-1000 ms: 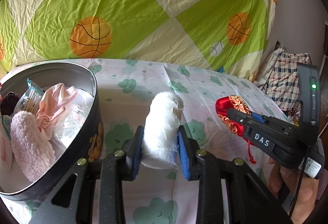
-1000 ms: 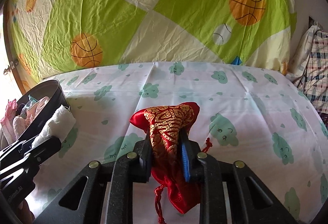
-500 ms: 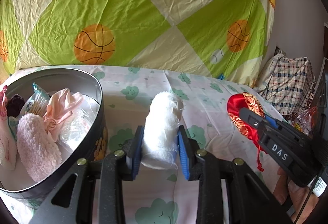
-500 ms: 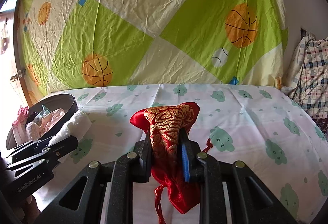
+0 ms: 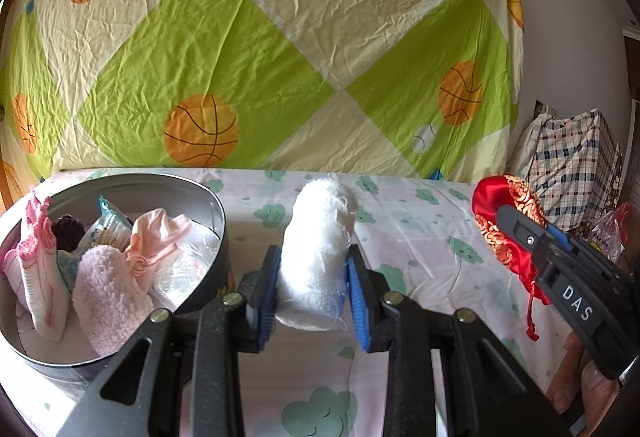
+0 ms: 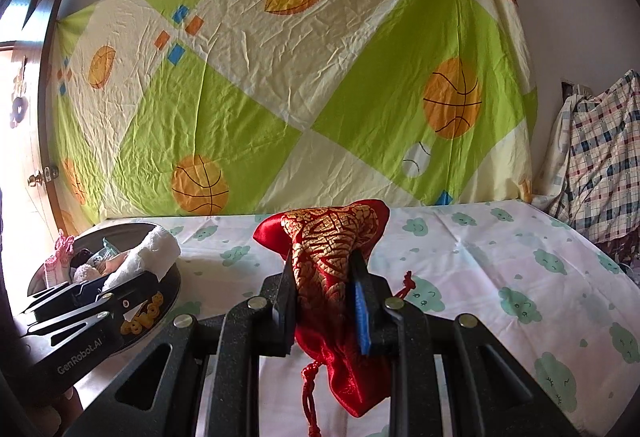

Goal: Organize soft objects
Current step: 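Carry the rolled cloth over the tin with the left tool while the right tool carries the pouch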

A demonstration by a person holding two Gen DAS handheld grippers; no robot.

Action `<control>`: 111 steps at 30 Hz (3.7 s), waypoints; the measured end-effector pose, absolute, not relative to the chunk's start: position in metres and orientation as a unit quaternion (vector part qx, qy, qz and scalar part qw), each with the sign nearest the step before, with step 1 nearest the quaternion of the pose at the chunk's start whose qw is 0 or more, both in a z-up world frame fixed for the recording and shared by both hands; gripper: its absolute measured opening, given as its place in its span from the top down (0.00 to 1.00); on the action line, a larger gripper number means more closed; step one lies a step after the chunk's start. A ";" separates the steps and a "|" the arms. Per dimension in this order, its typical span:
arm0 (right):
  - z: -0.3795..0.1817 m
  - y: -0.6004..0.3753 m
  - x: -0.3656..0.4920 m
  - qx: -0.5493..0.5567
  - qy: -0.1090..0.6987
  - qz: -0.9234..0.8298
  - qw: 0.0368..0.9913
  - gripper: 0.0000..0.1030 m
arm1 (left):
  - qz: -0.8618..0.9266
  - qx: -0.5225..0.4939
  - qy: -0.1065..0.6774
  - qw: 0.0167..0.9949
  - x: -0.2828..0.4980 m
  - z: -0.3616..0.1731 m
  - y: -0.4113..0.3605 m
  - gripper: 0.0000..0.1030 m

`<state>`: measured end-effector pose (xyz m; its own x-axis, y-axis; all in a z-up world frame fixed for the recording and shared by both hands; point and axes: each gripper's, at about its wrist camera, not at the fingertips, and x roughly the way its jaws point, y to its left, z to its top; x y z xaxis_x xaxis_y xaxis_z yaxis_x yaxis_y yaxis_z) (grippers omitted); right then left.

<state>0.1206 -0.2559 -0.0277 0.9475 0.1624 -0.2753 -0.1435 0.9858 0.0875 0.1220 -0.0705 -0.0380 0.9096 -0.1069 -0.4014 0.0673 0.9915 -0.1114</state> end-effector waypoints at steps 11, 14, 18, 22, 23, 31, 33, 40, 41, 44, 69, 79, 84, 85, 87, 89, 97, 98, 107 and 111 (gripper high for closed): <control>-0.027 -0.244 0.112 0.024 0.139 0.085 0.986 0.76 | -0.039 -0.048 0.180 0.982 0.108 -0.034 -0.064 0.71; -0.027 -0.239 0.109 0.017 0.135 0.088 0.987 0.76 | -0.037 -0.051 0.175 0.983 0.105 -0.033 -0.062 0.71; -0.027 -0.232 0.105 0.010 0.131 0.094 0.987 0.76 | -0.031 -0.057 0.173 0.983 0.103 -0.033 -0.057 0.71; -0.027 -0.228 0.104 0.006 0.128 0.102 0.986 0.76 | -0.030 -0.061 0.171 0.983 0.098 -0.033 -0.049 0.71; -0.027 -0.227 0.103 0.005 0.128 0.104 0.986 0.76 | -0.027 -0.062 0.171 0.983 0.097 -0.033 -0.048 0.71; -0.027 -0.214 0.098 0.001 0.127 0.120 0.985 0.76 | -0.010 -0.057 0.161 0.985 0.091 -0.031 -0.035 0.71; -0.027 -0.211 0.097 0.001 0.128 0.126 0.984 0.76 | -0.005 -0.055 0.158 0.986 0.089 -0.030 -0.033 0.71; -0.028 -0.198 0.093 -0.004 0.127 0.143 0.981 0.76 | 0.010 -0.057 0.156 0.986 0.088 -0.030 -0.019 0.71; -0.028 -0.196 0.093 -0.004 0.128 0.146 0.981 0.76 | 0.012 -0.059 0.157 0.986 0.089 -0.030 -0.017 0.71; -0.029 -0.192 0.091 -0.005 0.127 0.150 0.980 0.76 | 0.016 -0.060 0.158 0.985 0.088 -0.031 -0.012 0.71; -0.030 -0.156 0.088 -0.014 0.131 0.180 0.975 0.76 | 0.041 -0.064 0.154 0.985 0.080 -0.031 0.013 0.71; -0.031 -0.140 0.089 -0.020 0.132 0.192 0.972 0.76 | 0.054 -0.070 0.151 0.984 0.077 -0.031 0.030 0.71; -0.031 -0.133 0.090 -0.022 0.133 0.198 0.971 0.76 | 0.058 -0.069 0.150 0.985 0.075 -0.032 0.036 0.71; -0.031 -0.131 0.090 -0.022 0.133 0.199 0.971 0.76 | 0.059 -0.069 0.149 0.985 0.075 -0.032 0.037 0.71; -0.031 -0.128 0.090 -0.024 0.133 0.202 0.970 0.76 | 0.061 -0.070 0.149 0.985 0.074 -0.032 0.039 0.71; -0.031 -0.125 0.089 -0.024 0.133 0.204 0.970 0.76 | 0.064 -0.070 0.149 0.984 0.074 -0.031 0.042 0.71; -0.032 -0.115 0.088 -0.026 0.132 0.213 0.968 0.76 | 0.075 -0.073 0.147 0.984 0.071 -0.031 0.055 0.71; -0.032 -0.114 0.087 -0.027 0.132 0.215 0.967 0.76 | 0.076 -0.073 0.146 0.984 0.070 -0.031 0.056 0.71; -0.032 -0.101 0.086 -0.031 0.133 0.226 0.965 0.76 | 0.086 -0.074 0.145 0.983 0.067 -0.031 0.066 0.71; -0.033 -0.095 0.086 -0.032 0.133 0.229 0.964 0.76 | 0.091 -0.076 0.145 0.982 0.065 -0.031 0.071 0.71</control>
<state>0.0856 -0.0954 -0.0326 0.8593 0.4336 -0.2713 -0.4508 0.8926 -0.0015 0.0653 0.0713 -0.0313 0.9413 0.1567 -0.2990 -0.2010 0.9718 -0.1233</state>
